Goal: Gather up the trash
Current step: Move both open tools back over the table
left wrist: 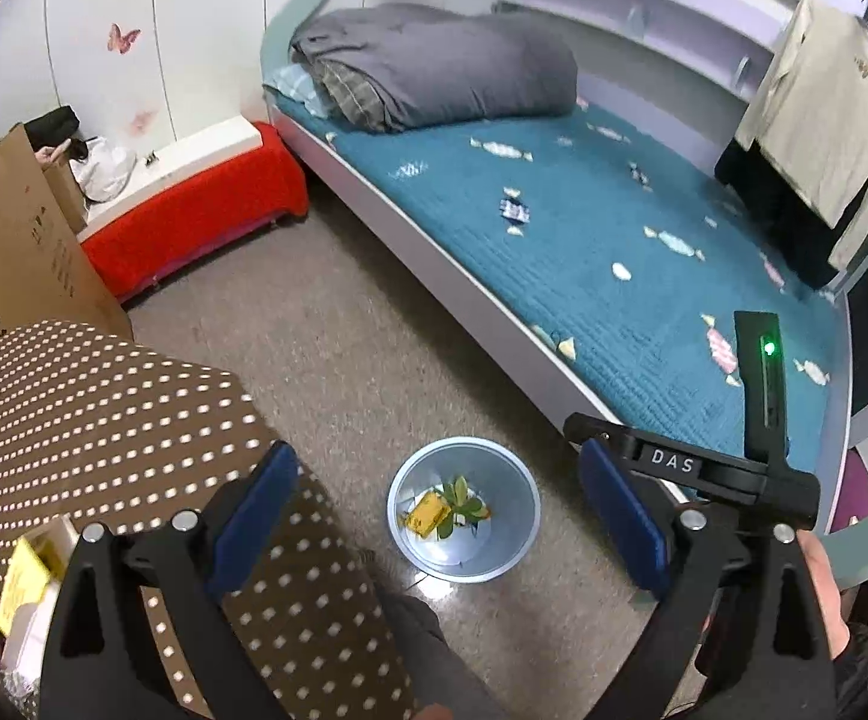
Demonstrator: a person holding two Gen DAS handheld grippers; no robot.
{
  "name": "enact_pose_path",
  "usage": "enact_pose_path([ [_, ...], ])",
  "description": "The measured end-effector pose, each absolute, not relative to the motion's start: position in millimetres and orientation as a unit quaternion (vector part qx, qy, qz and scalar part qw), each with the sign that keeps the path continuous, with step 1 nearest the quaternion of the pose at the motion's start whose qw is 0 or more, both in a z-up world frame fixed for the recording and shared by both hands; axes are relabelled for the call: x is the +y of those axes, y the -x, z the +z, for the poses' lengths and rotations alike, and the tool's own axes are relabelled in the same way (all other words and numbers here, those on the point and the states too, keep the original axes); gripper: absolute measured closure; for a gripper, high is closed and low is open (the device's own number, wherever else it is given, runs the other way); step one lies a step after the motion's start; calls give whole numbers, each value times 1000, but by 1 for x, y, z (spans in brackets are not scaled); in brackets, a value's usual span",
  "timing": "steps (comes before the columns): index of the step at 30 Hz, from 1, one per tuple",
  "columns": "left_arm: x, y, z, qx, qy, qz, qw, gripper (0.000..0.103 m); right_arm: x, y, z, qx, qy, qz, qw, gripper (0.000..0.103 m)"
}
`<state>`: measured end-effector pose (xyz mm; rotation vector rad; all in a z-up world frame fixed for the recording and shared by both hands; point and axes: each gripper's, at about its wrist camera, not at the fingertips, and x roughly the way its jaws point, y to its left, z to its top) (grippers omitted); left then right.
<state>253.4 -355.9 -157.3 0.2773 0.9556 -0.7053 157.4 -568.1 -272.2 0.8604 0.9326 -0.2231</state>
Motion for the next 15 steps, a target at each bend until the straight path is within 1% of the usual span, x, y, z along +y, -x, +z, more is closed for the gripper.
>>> enact_pose_path([
  [9,-311,-240,-122,414,-97,-327,844,10,-533,-159,-206,400,-359,-87,839,6],
  [15,-268,-234,-94,384,-71,-311,867,10,-497,-167,-157,380,-320,-57,866,6],
])
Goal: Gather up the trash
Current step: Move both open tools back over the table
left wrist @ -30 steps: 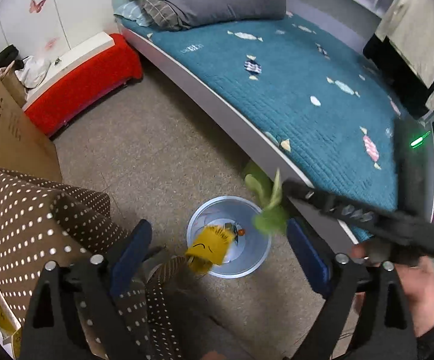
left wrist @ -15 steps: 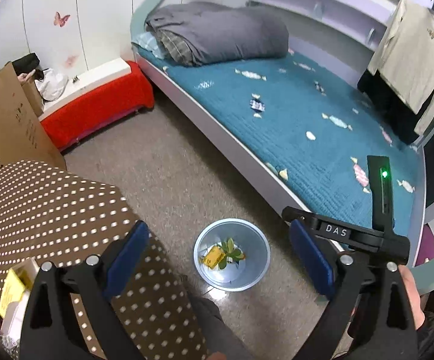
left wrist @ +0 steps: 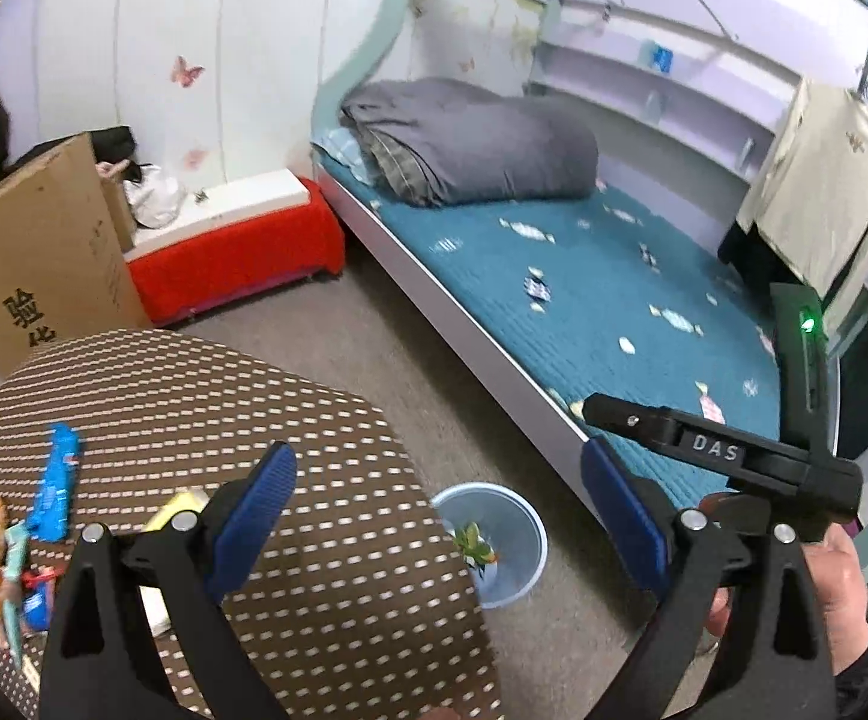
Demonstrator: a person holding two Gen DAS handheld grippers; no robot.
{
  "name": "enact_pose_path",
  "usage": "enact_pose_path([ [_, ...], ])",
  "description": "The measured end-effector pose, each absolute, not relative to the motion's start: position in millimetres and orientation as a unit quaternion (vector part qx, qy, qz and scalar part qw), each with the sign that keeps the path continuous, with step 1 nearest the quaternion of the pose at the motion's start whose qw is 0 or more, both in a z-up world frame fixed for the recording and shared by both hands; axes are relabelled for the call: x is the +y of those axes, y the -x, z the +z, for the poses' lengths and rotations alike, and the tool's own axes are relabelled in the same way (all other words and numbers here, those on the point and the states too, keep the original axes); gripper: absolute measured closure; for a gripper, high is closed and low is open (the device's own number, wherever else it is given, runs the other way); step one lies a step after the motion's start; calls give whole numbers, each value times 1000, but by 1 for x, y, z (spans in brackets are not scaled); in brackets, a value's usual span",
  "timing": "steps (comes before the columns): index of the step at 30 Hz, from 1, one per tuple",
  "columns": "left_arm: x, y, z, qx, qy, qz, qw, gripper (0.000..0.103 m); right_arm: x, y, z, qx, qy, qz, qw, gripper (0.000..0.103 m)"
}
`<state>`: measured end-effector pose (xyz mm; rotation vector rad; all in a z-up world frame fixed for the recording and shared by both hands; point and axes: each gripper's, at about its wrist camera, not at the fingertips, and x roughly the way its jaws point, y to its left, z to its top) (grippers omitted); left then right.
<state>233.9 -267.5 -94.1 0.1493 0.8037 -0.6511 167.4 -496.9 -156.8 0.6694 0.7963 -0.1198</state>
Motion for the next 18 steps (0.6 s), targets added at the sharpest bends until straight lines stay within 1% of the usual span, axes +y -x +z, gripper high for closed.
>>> enact_pose_path([
  [8,-188,-221,-64,337,-34,-255,906,8,-422,-181,-92,355,-233,1,905,6],
  [18,-84,-206,-57,321,-11,-164,932,8,-316,-200,-56,347,-159,91,920,6],
])
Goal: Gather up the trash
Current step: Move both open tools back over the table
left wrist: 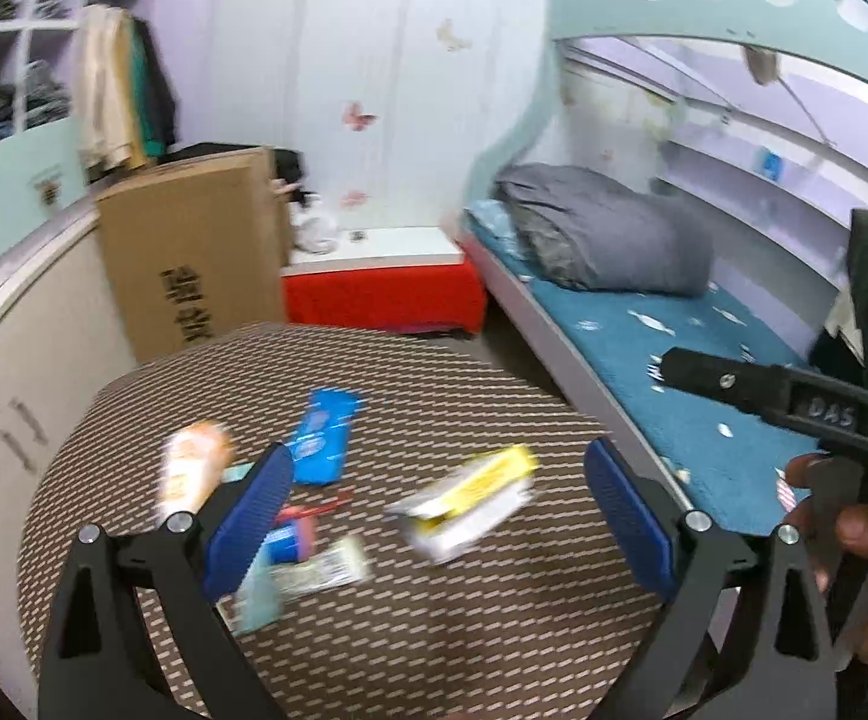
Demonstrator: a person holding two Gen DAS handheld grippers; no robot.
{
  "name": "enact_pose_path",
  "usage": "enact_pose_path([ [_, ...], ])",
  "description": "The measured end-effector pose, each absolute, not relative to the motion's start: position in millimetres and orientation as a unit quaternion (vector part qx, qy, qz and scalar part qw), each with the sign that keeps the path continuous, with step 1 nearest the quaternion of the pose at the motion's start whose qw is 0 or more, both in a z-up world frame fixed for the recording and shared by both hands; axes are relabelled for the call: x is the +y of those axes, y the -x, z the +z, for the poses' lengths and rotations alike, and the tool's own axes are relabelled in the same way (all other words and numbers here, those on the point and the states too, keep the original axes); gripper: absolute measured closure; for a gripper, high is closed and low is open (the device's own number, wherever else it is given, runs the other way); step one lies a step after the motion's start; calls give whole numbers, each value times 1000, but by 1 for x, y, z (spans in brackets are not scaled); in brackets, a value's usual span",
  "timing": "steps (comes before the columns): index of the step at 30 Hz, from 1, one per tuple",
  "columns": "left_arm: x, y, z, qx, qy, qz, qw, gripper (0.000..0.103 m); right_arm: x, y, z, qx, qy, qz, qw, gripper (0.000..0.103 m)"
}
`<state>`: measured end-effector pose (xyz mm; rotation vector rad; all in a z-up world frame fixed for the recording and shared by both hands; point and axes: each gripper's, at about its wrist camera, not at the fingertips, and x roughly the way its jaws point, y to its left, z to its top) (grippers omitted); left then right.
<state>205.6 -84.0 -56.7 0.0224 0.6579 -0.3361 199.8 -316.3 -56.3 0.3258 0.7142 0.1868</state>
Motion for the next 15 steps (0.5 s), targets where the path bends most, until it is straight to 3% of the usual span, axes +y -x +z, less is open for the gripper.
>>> enact_pose_path([
  [15,56,-198,-102,359,31,-31,932,8,-170,-238,-86,393,-82,209,891,7],
])
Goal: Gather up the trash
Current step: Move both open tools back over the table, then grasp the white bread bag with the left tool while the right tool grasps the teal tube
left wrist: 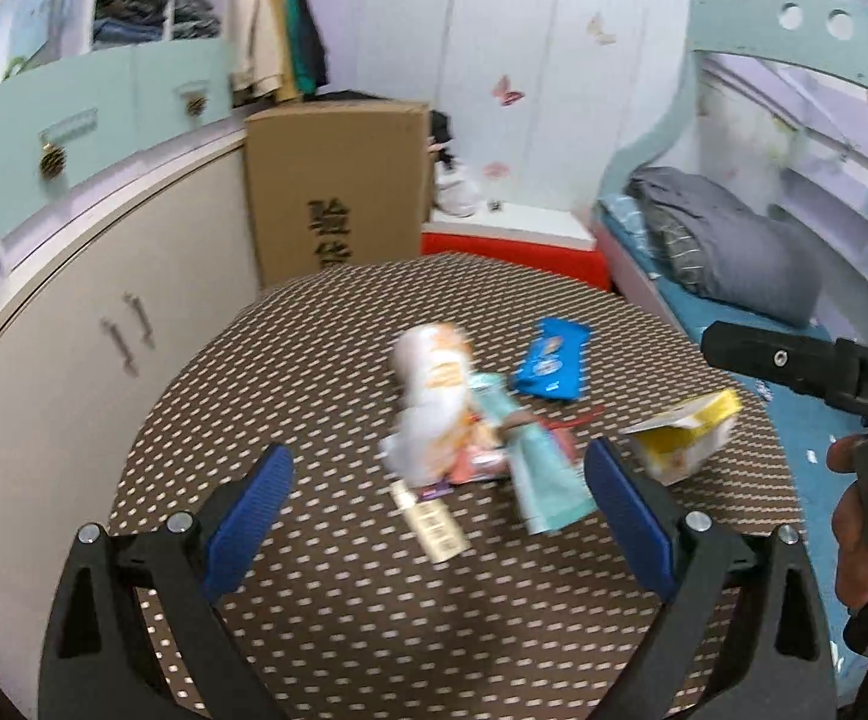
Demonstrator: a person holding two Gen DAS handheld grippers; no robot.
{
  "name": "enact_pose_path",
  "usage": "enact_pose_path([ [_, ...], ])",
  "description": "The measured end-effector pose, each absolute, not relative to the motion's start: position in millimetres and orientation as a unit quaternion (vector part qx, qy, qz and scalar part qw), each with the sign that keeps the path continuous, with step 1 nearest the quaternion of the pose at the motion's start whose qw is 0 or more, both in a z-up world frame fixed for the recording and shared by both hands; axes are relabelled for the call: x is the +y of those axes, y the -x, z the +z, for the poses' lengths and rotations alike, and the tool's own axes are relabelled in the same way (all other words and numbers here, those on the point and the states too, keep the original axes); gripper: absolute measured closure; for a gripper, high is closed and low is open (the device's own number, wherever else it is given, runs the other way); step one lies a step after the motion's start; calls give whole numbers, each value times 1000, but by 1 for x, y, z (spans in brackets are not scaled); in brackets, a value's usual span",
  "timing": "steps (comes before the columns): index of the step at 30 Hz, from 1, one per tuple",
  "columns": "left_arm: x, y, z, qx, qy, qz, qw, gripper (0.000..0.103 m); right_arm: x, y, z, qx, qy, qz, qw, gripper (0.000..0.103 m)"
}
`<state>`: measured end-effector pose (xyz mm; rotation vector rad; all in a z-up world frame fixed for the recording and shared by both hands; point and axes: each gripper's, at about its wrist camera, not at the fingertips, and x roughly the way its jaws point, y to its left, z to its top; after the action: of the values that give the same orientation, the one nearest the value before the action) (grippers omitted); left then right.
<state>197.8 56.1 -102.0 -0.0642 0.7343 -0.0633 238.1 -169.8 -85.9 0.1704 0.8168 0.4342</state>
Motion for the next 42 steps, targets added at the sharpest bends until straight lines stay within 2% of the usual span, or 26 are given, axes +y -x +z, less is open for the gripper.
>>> enact_pose_path([
  [3,73,-198,-111,367,42,-21,929,8,-147,-245,-97,409,-68,223,883,7],
  [5,77,-196,-115,370,44,-16,928,8,-134,-250,-106,418,-59,233,876,12],
  [11,91,-198,-126,381,57,-2,923,8,-111,-263,-131,447,-46,251,858,40],
  [14,94,-200,-130,386,60,3,921,8,-98,-269,-140,456,-39,264,849,46],
  [15,95,-201,-131,387,61,3,920,8,-94,-271,-143,460,-35,267,846,51],
  [18,95,-205,-132,389,60,3,919,8,-84,-275,-154,472,-13,267,840,76],
  [19,94,-207,-132,388,58,2,920,8,-84,-274,-155,469,-11,267,842,79],
  [35,59,-296,-147,394,26,-48,918,8,-156,-260,-128,426,-93,247,865,81],
  [37,56,-306,-153,400,24,-50,915,16,-165,-257,-123,418,-105,249,868,81],
  [39,54,-316,-164,429,24,-65,901,65,-170,-256,-119,411,-110,246,871,81],
  [42,55,-309,-160,416,28,-72,906,68,-182,-251,-111,399,-116,242,877,81],
])
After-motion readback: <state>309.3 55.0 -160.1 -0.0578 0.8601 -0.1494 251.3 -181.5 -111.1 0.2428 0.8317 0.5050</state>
